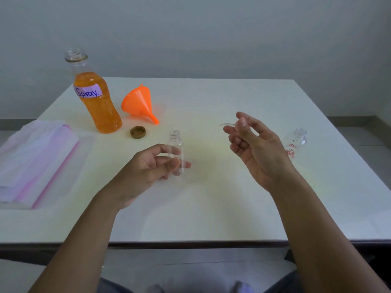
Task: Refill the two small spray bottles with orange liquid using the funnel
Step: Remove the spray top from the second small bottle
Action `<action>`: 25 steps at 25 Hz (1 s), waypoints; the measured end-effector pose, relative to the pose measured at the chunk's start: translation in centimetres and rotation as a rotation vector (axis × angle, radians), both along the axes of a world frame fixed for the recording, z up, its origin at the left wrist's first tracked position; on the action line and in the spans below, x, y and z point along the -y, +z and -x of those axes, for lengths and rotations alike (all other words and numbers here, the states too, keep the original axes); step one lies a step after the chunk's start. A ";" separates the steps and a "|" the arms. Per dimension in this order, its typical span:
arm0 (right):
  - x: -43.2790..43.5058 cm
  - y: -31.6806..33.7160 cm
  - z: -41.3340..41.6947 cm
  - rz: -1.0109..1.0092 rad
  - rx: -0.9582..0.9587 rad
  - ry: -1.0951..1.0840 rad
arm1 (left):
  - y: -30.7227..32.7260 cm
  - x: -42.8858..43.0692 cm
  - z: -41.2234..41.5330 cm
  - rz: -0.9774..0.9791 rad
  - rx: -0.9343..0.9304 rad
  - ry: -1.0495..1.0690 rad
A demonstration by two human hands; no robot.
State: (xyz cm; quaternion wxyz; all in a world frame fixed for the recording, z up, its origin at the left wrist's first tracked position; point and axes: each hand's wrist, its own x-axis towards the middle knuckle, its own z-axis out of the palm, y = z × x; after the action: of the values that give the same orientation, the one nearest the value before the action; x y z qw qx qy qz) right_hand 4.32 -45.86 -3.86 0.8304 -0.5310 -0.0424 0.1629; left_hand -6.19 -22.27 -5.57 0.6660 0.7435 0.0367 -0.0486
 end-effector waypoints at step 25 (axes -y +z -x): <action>-2.4 -3.4 1.3 1.204 0.546 -0.178 | -3.9 2.1 -1.4 -0.648 0.208 0.390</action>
State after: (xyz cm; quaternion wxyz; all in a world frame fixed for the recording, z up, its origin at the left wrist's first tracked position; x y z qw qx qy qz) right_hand 2.98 -43.44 -7.27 0.3585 -0.9257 -0.1088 -0.0513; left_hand -4.80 -24.33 -9.44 0.3935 0.8953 0.1231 0.1685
